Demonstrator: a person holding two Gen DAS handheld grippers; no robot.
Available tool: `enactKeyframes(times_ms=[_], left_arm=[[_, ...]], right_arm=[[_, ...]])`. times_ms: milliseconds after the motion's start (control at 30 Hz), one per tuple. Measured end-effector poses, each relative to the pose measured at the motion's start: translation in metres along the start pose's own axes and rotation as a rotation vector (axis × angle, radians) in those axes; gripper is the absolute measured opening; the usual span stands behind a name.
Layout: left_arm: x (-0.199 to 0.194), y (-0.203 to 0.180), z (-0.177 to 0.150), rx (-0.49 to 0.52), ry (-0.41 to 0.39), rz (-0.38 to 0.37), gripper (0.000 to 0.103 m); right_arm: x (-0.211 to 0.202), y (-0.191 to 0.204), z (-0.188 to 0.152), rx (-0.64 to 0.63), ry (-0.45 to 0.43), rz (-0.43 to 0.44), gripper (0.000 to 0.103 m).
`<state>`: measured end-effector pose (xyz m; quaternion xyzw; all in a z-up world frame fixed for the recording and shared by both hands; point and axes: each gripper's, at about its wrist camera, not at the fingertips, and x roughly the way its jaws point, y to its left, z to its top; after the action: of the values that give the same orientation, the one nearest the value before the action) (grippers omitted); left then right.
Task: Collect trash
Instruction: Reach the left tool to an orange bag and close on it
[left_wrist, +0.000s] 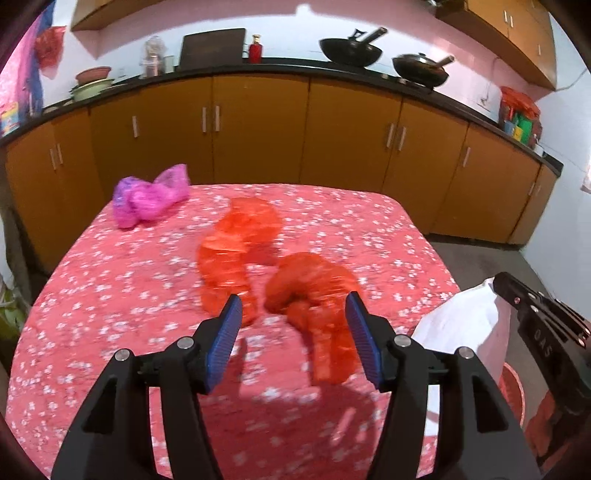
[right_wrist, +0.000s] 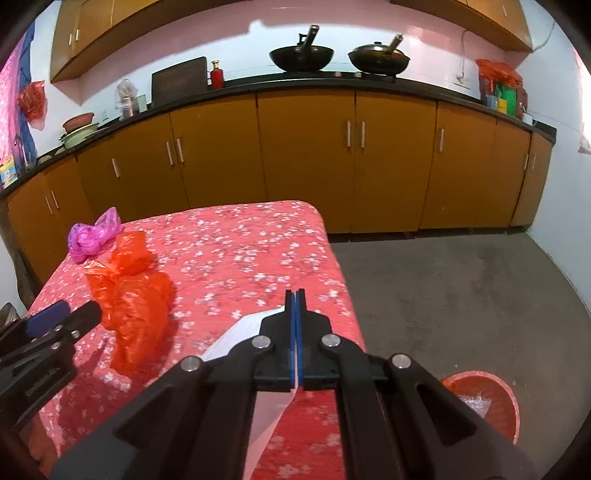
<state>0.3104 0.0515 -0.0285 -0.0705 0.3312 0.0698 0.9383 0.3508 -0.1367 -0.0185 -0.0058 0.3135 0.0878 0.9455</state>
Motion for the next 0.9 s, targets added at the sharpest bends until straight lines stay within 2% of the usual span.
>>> enactKeyframes(times_ms=[133, 433, 500, 567, 600, 667, 767, 900], left_arm=[[0.009, -0.008, 0.001, -0.017, 0.022, -0.021, 0.059], [0.029, -0.018, -0.004, 0.010, 0.080, 0.039, 0.057], [0.031, -0.018, -0.005, 0.010, 0.090, 0.044, 0.049], [0.034, -0.018, -0.006, 0.004, 0.103, 0.046, 0.030], [0.035, -0.017, -0.006, 0.000, 0.109, 0.042, 0.027], [0.035, -0.015, -0.006, -0.006, 0.108, 0.034, 0.015], [0.030, -0.011, -0.006, 0.001, 0.096, 0.030, 0.010], [0.017, -0.003, -0.004, 0.005, 0.071, 0.019, 0.008]], right_arm=[[0.000, -0.010, -0.004, 0.014, 0.005, -0.001, 0.002], [-0.003, -0.019, -0.008, 0.031, -0.002, -0.001, 0.002], [-0.004, -0.021, -0.008, 0.035, -0.003, -0.003, 0.002], [-0.004, -0.022, -0.008, 0.038, -0.003, -0.003, 0.002], [-0.005, -0.022, -0.007, 0.039, -0.004, -0.001, 0.002], [-0.005, -0.020, -0.007, 0.037, -0.007, 0.002, 0.002], [-0.007, -0.018, -0.006, 0.035, -0.011, 0.009, 0.002], [-0.012, -0.013, -0.005, 0.035, -0.018, 0.021, 0.002]])
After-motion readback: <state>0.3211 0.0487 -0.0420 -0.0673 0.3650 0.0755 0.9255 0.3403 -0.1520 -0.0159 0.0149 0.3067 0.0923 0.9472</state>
